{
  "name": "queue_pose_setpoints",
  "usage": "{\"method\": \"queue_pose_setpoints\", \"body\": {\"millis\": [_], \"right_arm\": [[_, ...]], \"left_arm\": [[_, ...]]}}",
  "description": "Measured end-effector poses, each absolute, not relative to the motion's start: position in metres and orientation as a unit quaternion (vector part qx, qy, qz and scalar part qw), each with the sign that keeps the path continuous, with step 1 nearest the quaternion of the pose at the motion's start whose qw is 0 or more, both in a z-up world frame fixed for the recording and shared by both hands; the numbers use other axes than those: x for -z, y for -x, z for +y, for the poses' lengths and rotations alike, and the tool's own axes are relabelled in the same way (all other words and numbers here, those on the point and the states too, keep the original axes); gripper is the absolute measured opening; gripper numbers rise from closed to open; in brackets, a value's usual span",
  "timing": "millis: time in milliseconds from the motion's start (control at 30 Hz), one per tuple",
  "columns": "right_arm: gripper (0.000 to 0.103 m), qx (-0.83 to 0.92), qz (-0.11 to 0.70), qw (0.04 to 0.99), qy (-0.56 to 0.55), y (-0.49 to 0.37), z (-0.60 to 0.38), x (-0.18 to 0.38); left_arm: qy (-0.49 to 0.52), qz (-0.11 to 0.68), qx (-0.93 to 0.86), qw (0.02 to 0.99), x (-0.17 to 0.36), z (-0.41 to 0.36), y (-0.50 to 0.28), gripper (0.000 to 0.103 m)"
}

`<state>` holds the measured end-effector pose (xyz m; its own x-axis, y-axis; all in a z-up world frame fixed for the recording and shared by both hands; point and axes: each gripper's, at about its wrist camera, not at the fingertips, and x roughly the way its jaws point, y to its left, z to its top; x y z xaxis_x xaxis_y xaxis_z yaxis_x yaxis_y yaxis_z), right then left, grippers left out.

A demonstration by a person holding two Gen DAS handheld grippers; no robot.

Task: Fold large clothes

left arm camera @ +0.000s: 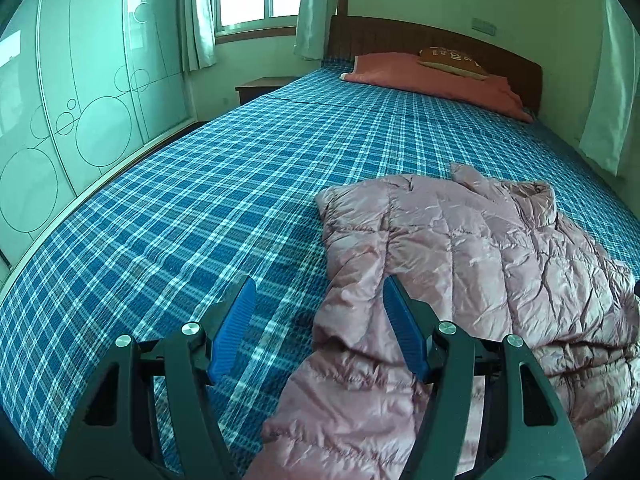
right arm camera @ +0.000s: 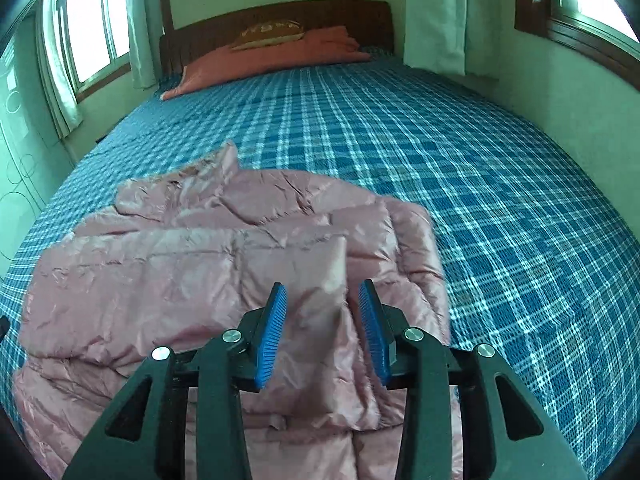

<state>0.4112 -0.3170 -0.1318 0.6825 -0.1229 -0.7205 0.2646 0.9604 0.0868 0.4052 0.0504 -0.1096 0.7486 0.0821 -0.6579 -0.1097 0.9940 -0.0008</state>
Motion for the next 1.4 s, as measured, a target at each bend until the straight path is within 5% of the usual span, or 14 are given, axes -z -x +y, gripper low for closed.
{"method": "queue_pose_setpoints", "body": {"millis": [100, 367, 1167, 1400], "right_arm": [[0.050, 0.058, 0.393, 0.913, -0.097, -0.442, -0.298, 0.137], [0.051, 0.072, 0.431, 0.897, -0.068, -0.485, -0.279, 0.191], [0.053, 0.058, 0.395, 0.914, -0.071, -0.452, -0.238, 0.157], [0.055, 0.048, 0.408, 0.910, -0.043, -0.453, -0.217, 0.190]], "left_arm": [[0.016, 0.359, -0.044, 0.932, 0.114, 0.035, -0.433, 0.065], [-0.023, 0.425, -0.056, 0.903, 0.160, 0.013, -0.487, 0.069], [0.024, 0.385, 0.004, 0.923, 0.129, -0.024, -0.448, 0.068], [-0.001, 0.423, 0.017, 0.906, 0.172, -0.048, -0.456, 0.070]]}}
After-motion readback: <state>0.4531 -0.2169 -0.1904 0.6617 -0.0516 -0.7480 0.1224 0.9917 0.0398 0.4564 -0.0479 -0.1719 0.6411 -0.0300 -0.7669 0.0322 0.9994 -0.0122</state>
